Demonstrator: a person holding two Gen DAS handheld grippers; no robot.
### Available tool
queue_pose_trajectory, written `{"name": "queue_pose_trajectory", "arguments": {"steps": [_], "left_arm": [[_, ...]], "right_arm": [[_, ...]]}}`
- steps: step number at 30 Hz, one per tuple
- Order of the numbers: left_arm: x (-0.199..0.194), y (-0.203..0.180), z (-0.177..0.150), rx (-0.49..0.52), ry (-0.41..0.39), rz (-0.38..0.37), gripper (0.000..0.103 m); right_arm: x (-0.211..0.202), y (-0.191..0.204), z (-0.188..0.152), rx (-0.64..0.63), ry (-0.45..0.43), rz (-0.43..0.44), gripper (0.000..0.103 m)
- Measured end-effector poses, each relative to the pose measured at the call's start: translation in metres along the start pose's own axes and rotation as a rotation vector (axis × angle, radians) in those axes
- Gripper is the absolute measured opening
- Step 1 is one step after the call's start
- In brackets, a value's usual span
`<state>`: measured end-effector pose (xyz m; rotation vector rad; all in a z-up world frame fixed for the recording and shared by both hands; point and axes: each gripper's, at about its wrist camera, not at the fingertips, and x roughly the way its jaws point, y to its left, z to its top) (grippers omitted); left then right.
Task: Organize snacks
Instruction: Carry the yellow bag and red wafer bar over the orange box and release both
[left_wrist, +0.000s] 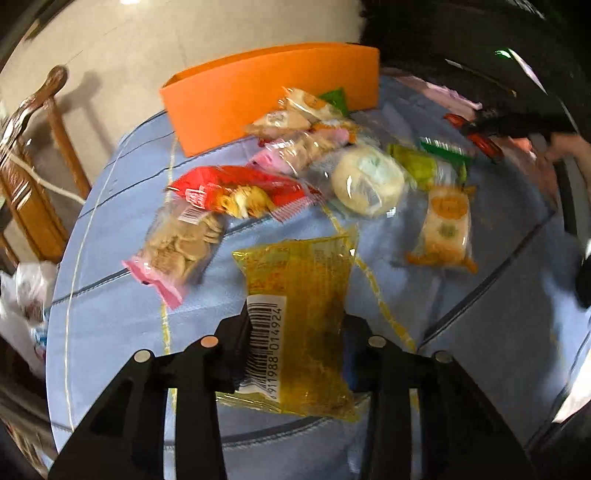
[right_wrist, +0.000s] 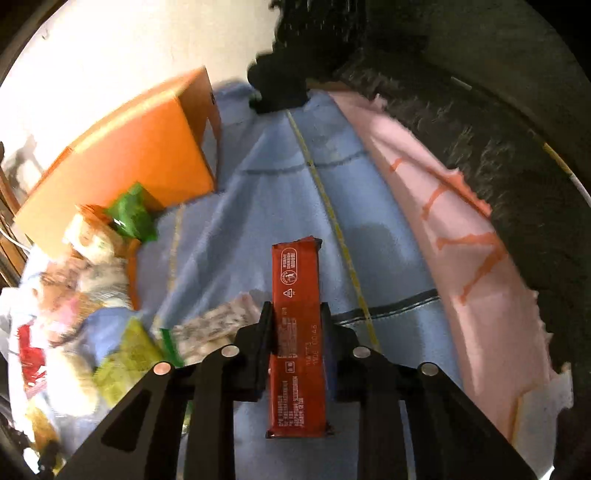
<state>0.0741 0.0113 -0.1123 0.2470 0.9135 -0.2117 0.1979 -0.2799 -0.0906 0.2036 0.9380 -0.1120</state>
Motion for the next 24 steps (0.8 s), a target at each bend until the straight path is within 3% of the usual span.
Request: {"name": "queue_pose_trajectory", "arguments": {"steps": [4,7,10,15,19,24], "left_arm": [[-0.023,0.009,0.026,-0.052,-0.012,0.024,0.037],[-0.036,0.023,0.059,-0.146,0.010,0.037,0.037],[-0.043,0.034,0.099,-0.196,0.005,0.085,0.037],[-0.035,0.070,0.163,-0.359,0.004,-0.054,0.037],[-0.016,0.093,0.225,-0.334,-0.021,0.044,0.037],[0.012,0.118,0.286,-0.342,-0.025,0.057,0.037]], "right_arm": [[-0.034,0.013,0.010,-0.032,-0.036,0.015,0.024],[-0.051,0.021,0.023,0.003,-0.002,0.074,0.024],[-0.074,0.042,0.043,-0.018,-0.026,0.123,0.024],[-0.112,0.086,0.088,-0.121,-0.161,0.200,0.024],[-0.109,0.114,0.133,-0.154,-0.196,0.245,0.024],[-0.074,0.141,0.197,-0.146,-0.154,0.291,0.024]]}}
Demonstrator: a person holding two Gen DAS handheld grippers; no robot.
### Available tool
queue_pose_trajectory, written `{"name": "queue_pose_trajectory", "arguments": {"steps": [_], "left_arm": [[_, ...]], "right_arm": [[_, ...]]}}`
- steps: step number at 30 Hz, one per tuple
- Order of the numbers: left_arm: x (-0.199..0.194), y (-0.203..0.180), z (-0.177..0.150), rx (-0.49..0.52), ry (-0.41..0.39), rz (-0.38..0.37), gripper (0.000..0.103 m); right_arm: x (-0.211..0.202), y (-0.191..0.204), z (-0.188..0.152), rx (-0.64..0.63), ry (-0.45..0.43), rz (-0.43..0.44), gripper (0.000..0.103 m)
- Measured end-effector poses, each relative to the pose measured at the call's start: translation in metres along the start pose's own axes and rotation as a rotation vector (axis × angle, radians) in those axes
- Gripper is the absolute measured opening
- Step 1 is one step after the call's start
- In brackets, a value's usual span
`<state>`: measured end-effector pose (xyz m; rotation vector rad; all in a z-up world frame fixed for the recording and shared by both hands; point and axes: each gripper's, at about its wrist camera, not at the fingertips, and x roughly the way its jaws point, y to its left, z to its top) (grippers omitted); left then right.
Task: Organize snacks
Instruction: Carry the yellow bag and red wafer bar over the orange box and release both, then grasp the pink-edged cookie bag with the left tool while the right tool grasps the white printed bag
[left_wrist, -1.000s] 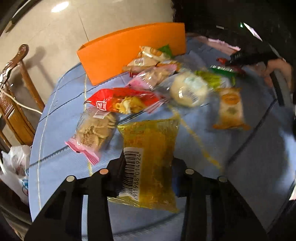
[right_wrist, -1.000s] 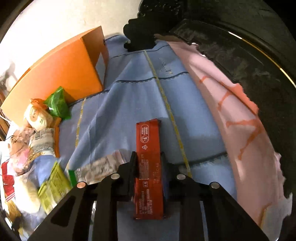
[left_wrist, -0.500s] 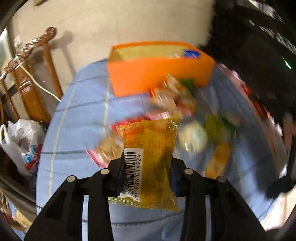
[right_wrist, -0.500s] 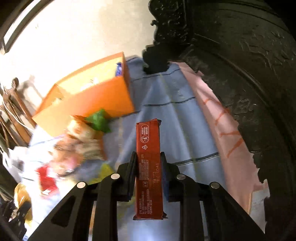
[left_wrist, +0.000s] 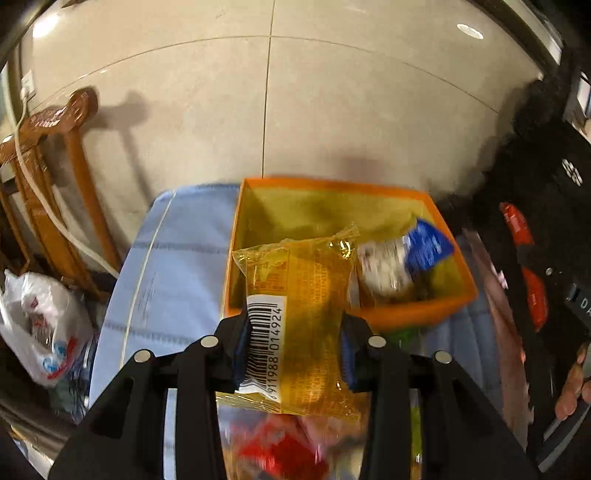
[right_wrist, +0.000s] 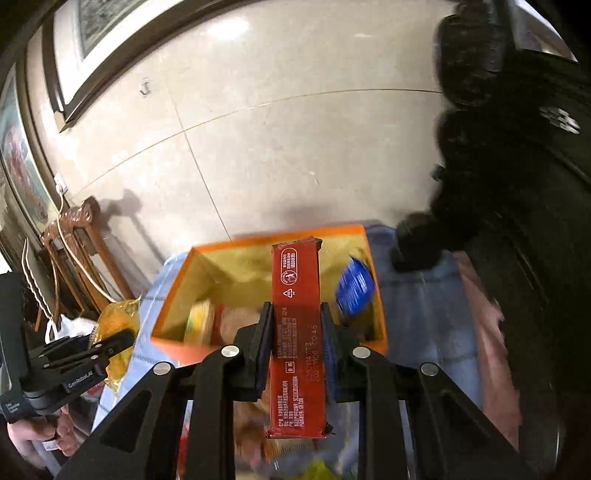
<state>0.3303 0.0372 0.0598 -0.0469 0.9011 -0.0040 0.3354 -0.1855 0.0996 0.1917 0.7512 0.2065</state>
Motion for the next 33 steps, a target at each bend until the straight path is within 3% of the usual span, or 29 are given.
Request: {"name": "queue_pose_trajectory", "arguments": {"steps": [7,8,9,10,11,13,15,19,21,24,26,28,30,33], "left_arm": [[0.024,-0.004,0.041,0.018,0.007,0.016,0.037],[0.025,-0.006,0.046,0.025,-0.005,0.005,0.041],[0.025,-0.008,0.049,0.045,-0.018,-0.019,0.052],[0.026,-0.009,0.051,0.059,-0.022,-0.013,0.093],[0.023,-0.010,0.049,0.073,-0.046,0.023,0.099],[0.013,-0.011,0.037,0.134,-0.122,0.082,0.099],[0.005,-0.006,0.013,0.203,-0.111,0.126,0.099],[-0.018,0.025,-0.054,0.207,-0.116,0.094,0.099],[-0.023,0.040,-0.094,0.246,-0.111,0.071,0.099],[-0.021,0.046,-0.160,0.401,-0.066,0.060,0.099],[-0.014,0.047,-0.200,0.519,-0.050,0.094,0.099],[-0.009,0.051,-0.222,0.581,-0.092,0.117,0.099],[-0.007,0.055,-0.232,0.614,-0.136,0.074,0.099],[0.010,0.060,-0.244,0.660,-0.111,-0.009,0.099]], "right_arm": [[0.045,-0.002,0.031,-0.007,0.041,-0.003,0.025],[0.051,-0.001,0.034,-0.014,0.055,0.007,0.026],[0.053,-0.001,0.036,-0.016,0.061,0.006,0.052],[0.055,-0.001,0.037,-0.018,0.062,-0.007,0.098],[0.051,-0.002,0.036,-0.021,0.037,-0.030,0.100],[0.044,-0.001,0.028,-0.047,0.034,-0.030,0.100],[0.032,-0.008,0.013,-0.046,0.052,-0.054,0.100],[0.006,-0.036,-0.044,-0.002,0.104,-0.080,0.100],[0.002,-0.054,-0.089,0.002,0.159,-0.147,0.100],[0.011,-0.083,-0.147,0.063,0.258,-0.212,0.100],[0.019,-0.107,-0.181,0.203,0.311,-0.231,0.100],[0.021,-0.120,-0.203,0.322,0.294,-0.224,0.100],[0.025,-0.126,-0.222,0.420,0.288,-0.210,0.100],[0.031,-0.116,-0.233,0.412,0.276,-0.229,0.100]]}}
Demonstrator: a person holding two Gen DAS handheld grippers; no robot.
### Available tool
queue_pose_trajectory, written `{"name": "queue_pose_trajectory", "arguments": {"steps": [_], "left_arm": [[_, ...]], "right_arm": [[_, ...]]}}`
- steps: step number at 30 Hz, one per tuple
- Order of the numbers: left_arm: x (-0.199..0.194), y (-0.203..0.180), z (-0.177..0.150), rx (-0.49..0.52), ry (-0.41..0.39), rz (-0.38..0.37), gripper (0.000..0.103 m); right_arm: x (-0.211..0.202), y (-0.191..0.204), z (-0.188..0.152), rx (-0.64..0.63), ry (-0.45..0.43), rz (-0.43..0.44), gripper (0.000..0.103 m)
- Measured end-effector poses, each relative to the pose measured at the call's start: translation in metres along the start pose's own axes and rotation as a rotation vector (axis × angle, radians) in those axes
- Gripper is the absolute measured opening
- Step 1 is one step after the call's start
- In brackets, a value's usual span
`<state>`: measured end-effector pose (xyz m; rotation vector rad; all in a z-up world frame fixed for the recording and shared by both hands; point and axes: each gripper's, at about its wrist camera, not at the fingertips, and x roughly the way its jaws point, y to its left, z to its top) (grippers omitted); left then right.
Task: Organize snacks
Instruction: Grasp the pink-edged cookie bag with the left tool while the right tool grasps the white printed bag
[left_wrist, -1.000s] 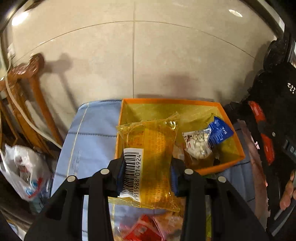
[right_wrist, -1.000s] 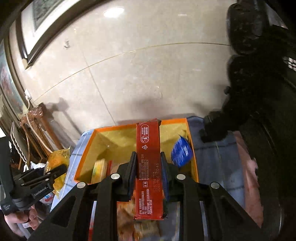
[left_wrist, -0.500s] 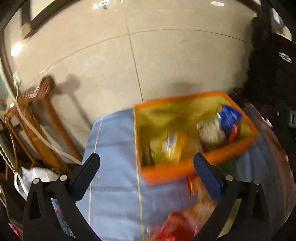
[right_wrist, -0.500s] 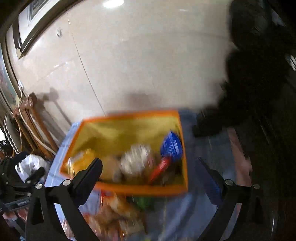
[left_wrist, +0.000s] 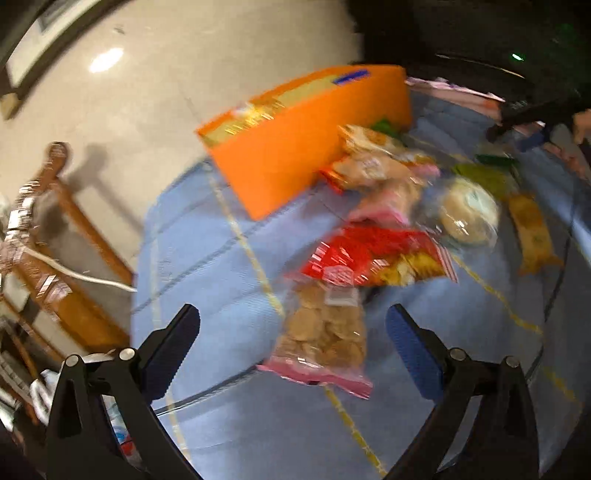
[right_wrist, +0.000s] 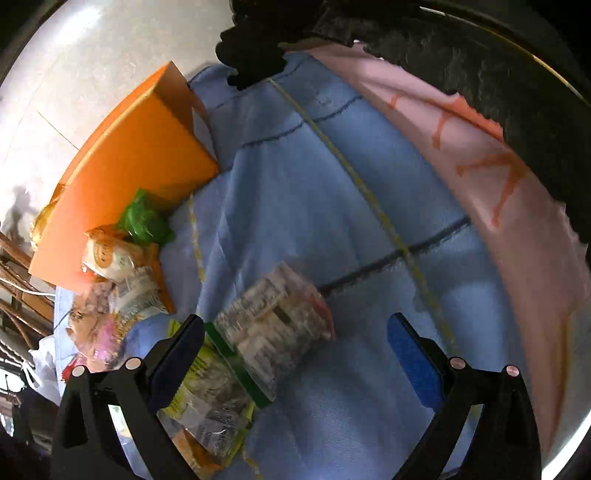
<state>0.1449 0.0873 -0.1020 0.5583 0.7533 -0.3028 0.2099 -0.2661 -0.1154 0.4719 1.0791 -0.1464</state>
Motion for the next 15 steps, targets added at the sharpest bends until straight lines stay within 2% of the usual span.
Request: {"name": "queue_pose_trajectory", "arguments": {"steps": [4,7,10,12,13,14,15], "left_arm": [[0.018,-0.009,-0.001,0.105,-0.023,0.034,0.099],[0.028,-0.005,0.004,0.088,-0.015,0.022,0.099],[0.045,-0.007,0.004,0.080,0.055,-0.096,0.099],[0.050,-0.023,-0.002,0.138,0.063,-0.105,0.099],[0.048,-0.026,-0.003,0.132,0.035,-0.093,0.097],[0.047,-0.026,-0.003,0.109,0.032,-0.118,0.082],[0.049,-0.024,-0.001,0.063,0.043,-0.155,0.074]], "right_arm": [[0.012,0.011,-0.006,-0.020,0.007,-0.019,0.100],[0.015,0.017,-0.002,-0.047,0.003,-0.058,0.100],[0.017,0.019,0.000,-0.059,-0.005,-0.064,0.100],[0.016,0.019,-0.001,-0.064,-0.003,-0.067,0.100],[0.015,0.019,-0.002,-0.068,-0.006,-0.078,0.092],[0.014,0.021,-0.001,-0.089,-0.019,-0.101,0.071],[0.013,0.023,-0.001,-0.109,-0.022,-0.102,0.066]]}}
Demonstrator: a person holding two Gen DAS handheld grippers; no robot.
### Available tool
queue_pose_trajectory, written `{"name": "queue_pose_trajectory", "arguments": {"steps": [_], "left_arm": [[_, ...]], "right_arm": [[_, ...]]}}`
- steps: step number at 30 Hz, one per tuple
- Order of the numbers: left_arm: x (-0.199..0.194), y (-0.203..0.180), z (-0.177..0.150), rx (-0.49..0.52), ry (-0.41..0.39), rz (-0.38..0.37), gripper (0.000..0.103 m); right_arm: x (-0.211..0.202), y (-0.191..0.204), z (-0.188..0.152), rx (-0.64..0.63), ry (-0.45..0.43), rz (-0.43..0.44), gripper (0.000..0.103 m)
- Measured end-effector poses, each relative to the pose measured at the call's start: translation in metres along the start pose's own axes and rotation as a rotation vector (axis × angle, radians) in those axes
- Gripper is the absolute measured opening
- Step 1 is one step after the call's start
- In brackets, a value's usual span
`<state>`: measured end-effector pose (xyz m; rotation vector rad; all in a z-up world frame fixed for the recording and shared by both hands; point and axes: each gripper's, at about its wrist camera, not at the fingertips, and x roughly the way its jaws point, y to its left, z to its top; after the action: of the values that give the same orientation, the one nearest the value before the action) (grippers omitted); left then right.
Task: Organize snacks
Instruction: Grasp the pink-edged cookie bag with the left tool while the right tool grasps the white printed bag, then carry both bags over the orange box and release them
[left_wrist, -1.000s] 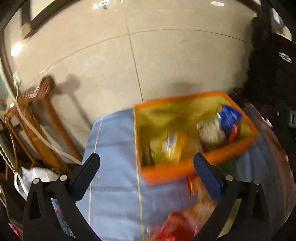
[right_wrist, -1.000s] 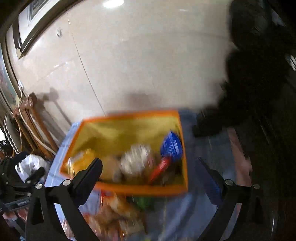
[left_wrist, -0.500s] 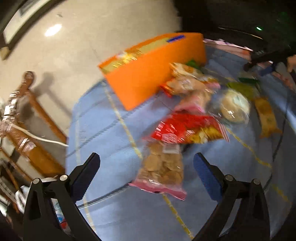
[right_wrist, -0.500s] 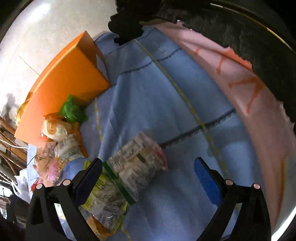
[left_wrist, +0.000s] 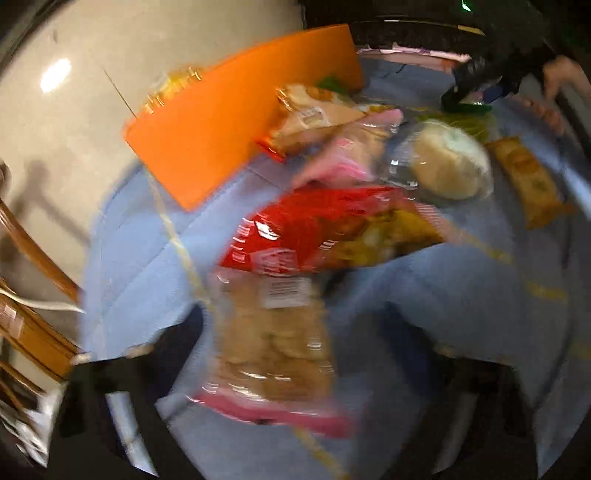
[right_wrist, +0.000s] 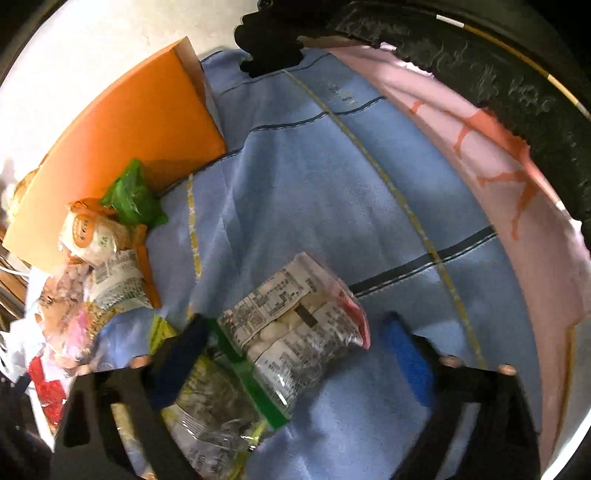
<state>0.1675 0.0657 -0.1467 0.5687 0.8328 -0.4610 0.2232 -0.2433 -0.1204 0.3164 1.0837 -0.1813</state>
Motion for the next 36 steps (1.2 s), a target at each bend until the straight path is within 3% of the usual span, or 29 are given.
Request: {"name": "queue_pose_trajectory", "arguments": {"steps": [1,4,7,17,24,27,30,36], "left_arm": [[0.001,0.005,0.001,-0.073,-0.001,0.000,0.054],[-0.001,0.014,-0.001,-0.221,-0.017,-0.009,0.051],[-0.010,0.010,-0.001,-0.293,-0.020,0.038,0.046],[-0.036,0.015,-0.019,-0.533,-0.011,0.068,0.044],[-0.063,0.025,-0.016,-0.566,0.007,0.152,0.044],[-0.073,0.030,0.000,-0.573,0.000,0.135,0.044],[-0.080,0.034,0.023,-0.556,-0.025,0.136,0.044],[-0.089,0.056,0.090,-0.553,-0.119,0.127,0.044]], "right_arm": [[0.002,-0.001,0.001,-0.003,0.007,0.014,0.065],[-0.003,-0.004,-0.002,0.021,0.011,0.047,0.058],[-0.009,-0.010,-0.008,0.036,0.008,0.060,0.055],[-0.044,0.001,-0.012,-0.063,-0.062,0.053,0.052],[-0.074,0.009,0.003,-0.081,-0.125,0.100,0.052],[-0.091,0.011,0.014,-0.084,-0.154,0.149,0.052],[-0.101,0.012,0.031,-0.048,-0.166,0.221,0.052],[-0.120,0.034,0.075,-0.103,-0.261,0.285,0.052]]}}
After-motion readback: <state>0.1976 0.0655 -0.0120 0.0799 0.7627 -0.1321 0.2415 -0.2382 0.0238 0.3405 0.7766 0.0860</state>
